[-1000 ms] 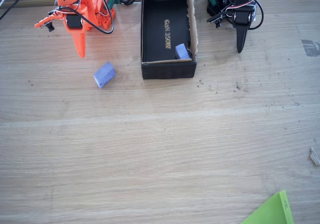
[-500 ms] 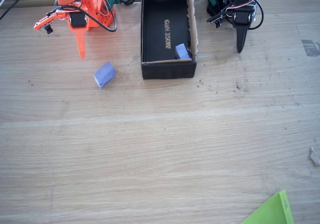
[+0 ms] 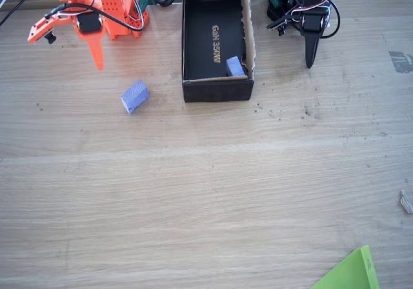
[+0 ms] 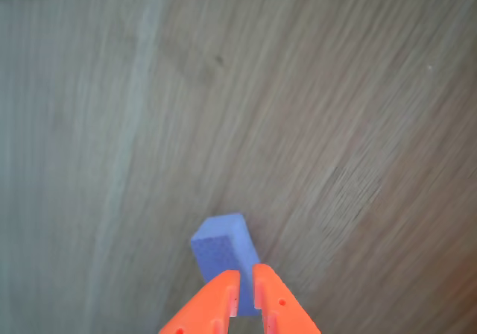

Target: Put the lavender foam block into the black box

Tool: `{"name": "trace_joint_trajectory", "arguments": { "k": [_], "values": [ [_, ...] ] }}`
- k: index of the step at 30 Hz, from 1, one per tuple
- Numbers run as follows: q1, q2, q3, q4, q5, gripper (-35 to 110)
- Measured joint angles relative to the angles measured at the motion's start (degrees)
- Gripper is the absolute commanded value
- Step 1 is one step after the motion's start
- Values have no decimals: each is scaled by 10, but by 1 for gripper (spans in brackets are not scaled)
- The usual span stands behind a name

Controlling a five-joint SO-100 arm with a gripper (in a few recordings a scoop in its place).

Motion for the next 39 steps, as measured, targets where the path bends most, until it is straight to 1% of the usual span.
{"name": "trace_joint_trajectory", "arguments": {
  "k": [7,10,15,35,39],
  "values": [
    [12,-171,-142,63,-11,0],
    [18,-221,-172,89,-13,0],
    [19,-261,-193,94,-18,0],
    [-40,-375,-305,179,-2,0],
    [-45,-400,-326,215,8,0]
  ]
}}
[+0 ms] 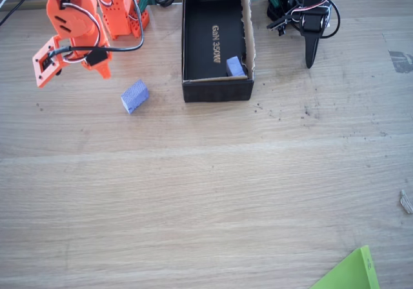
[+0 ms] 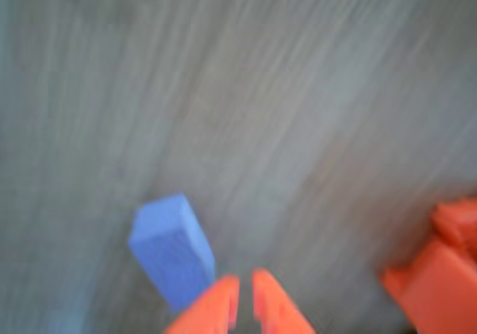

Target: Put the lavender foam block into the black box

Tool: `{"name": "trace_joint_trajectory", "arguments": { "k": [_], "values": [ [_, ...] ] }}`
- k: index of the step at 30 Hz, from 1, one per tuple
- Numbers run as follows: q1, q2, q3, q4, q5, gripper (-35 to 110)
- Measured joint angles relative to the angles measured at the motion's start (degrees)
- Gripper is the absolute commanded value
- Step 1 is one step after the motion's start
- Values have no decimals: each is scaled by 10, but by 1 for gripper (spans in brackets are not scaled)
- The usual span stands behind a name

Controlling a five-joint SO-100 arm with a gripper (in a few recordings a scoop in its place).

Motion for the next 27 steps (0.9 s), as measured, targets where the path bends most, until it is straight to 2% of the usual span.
{"name": "trace_joint_trajectory", "arguments": {
  "k": [10,19,27],
  "values": [
    [-47,-36,-10,37,20,0],
    [-109,-44,-18,36,89,0],
    [-115,-40,-18,-19,62,0]
  ]
}}
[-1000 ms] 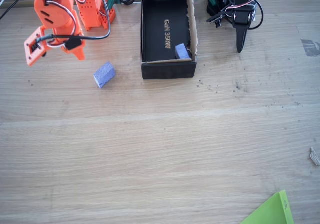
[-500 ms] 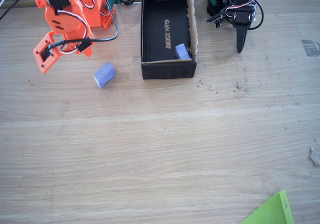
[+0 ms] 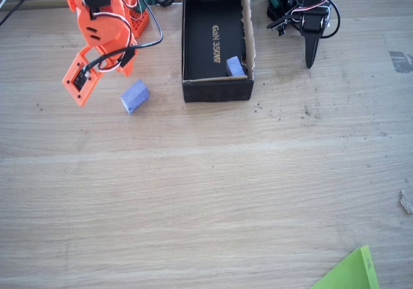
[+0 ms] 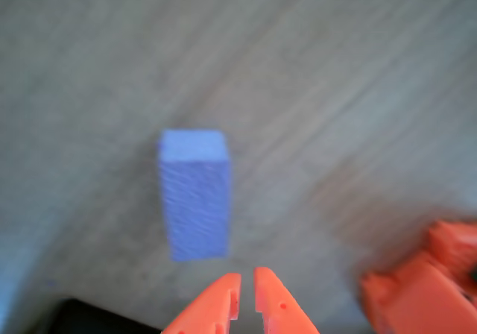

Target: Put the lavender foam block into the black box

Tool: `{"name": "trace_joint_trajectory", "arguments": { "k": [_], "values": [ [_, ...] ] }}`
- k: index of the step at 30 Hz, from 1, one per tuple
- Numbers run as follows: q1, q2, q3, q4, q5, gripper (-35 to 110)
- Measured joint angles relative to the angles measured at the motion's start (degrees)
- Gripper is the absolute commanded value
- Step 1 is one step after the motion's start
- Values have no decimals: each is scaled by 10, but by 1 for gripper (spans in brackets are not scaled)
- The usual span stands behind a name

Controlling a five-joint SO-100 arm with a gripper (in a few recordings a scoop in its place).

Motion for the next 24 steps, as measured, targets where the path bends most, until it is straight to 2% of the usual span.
{"name": "trace_joint_trajectory", "arguments": {
  "k": [13,24],
  "values": [
    [1,-1,3,-67,-13,0],
    [-4,19,4,-25,8,0]
  ]
}}
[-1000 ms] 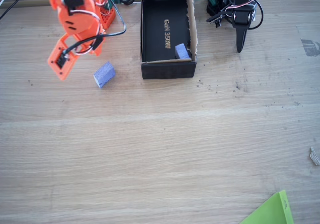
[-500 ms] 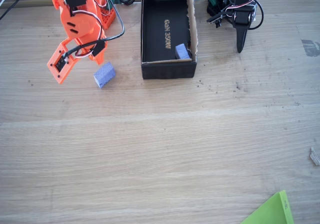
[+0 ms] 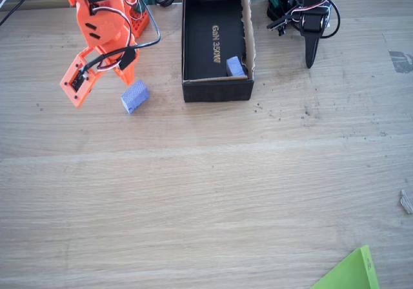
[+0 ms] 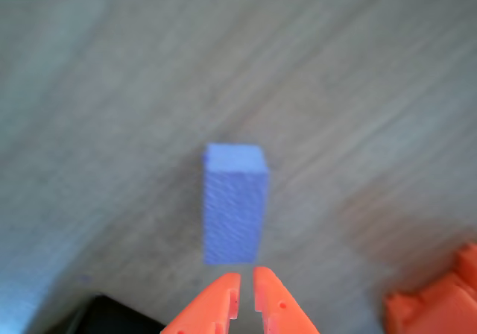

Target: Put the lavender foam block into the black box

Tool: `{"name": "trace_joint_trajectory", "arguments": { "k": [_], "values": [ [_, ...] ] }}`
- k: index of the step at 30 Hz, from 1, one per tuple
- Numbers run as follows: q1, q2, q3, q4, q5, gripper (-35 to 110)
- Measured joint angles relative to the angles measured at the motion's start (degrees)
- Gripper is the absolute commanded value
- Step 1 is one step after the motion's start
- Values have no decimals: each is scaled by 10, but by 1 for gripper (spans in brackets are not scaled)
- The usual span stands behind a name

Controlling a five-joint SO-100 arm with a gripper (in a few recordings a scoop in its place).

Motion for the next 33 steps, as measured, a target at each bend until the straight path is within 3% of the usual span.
{"name": "trace_joint_trajectory", "arguments": {
  "k": [10,14,22,33],
  "values": [
    [2,0,0,18,-8,0],
    [6,0,5,17,39,1],
    [18,0,6,-27,11,36],
    [17,1,6,-26,-8,38]
  ]
}}
